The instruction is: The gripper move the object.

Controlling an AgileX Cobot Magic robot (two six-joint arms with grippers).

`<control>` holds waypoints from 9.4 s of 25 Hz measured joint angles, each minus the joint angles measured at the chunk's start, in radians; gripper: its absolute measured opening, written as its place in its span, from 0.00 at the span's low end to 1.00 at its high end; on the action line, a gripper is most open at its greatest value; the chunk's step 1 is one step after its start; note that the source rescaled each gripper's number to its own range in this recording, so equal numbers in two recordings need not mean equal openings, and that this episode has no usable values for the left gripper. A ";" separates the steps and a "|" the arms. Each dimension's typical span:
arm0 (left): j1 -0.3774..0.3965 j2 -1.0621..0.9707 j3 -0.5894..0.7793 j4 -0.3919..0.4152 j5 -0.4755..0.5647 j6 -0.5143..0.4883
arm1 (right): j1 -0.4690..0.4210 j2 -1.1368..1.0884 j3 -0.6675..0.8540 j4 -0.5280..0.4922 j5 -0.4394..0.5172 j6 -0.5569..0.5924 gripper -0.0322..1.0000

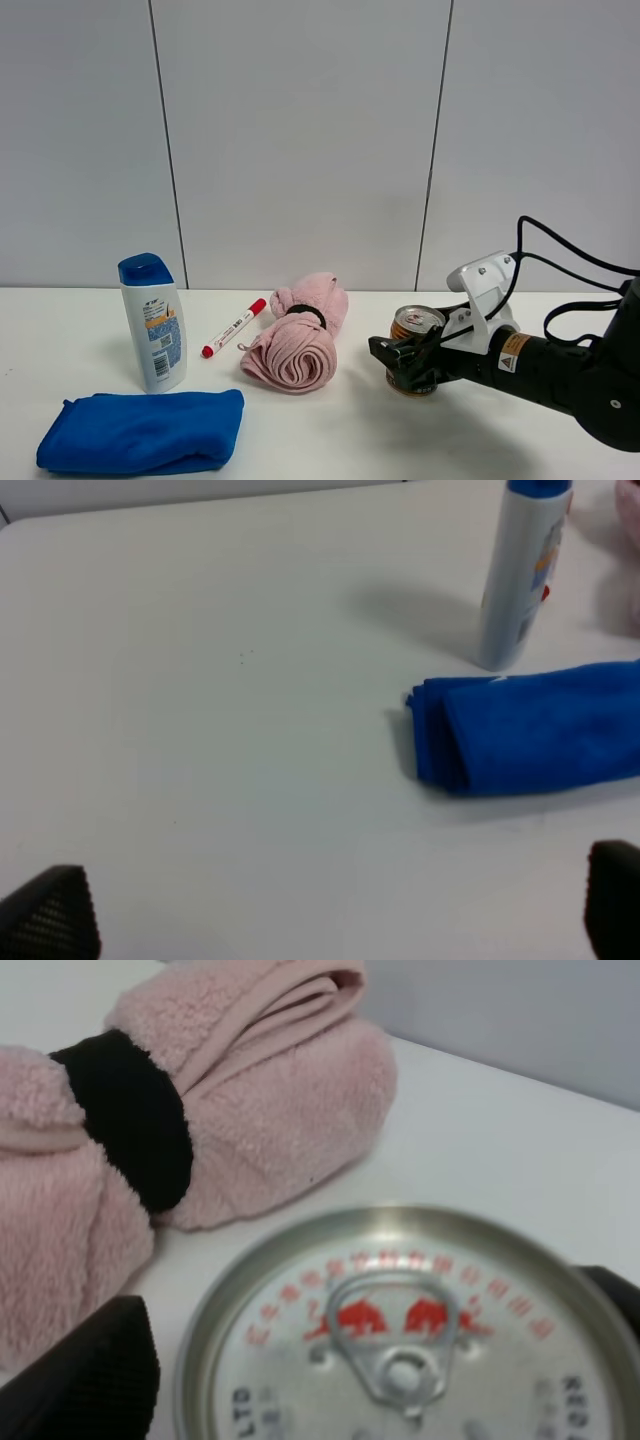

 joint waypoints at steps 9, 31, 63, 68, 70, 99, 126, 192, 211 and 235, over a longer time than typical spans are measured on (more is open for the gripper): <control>0.000 0.000 0.000 0.000 0.000 0.000 | 0.000 0.043 0.000 -0.005 -0.018 0.002 0.59; 0.000 0.000 0.000 0.000 0.000 0.000 | 0.000 0.036 0.000 0.009 -0.022 0.010 0.04; 0.000 0.000 0.000 0.000 0.000 0.000 | 0.237 -0.327 0.003 -0.206 0.262 0.193 0.04; 0.000 0.000 0.000 0.000 0.000 0.000 | 0.289 -0.327 0.003 -0.196 0.323 0.190 0.04; 0.000 0.000 0.000 0.000 0.000 0.000 | 0.299 -0.326 0.003 -0.197 0.339 0.182 0.04; 0.000 0.000 0.000 0.000 0.000 0.000 | 0.301 -0.112 -0.070 -0.218 0.303 0.140 0.04; 0.000 0.000 0.000 0.000 0.000 0.000 | 0.301 -0.049 -0.092 -0.345 0.246 0.183 0.04; 0.000 0.000 0.000 0.000 0.000 0.000 | 0.318 -0.290 -0.165 -0.425 0.238 0.399 0.49; 0.000 0.000 0.000 0.000 0.000 0.000 | 0.181 -0.868 -0.165 -0.144 0.818 0.269 0.40; 0.000 0.000 0.000 0.000 0.000 0.000 | -0.275 -1.385 -0.165 0.120 1.628 -0.011 0.27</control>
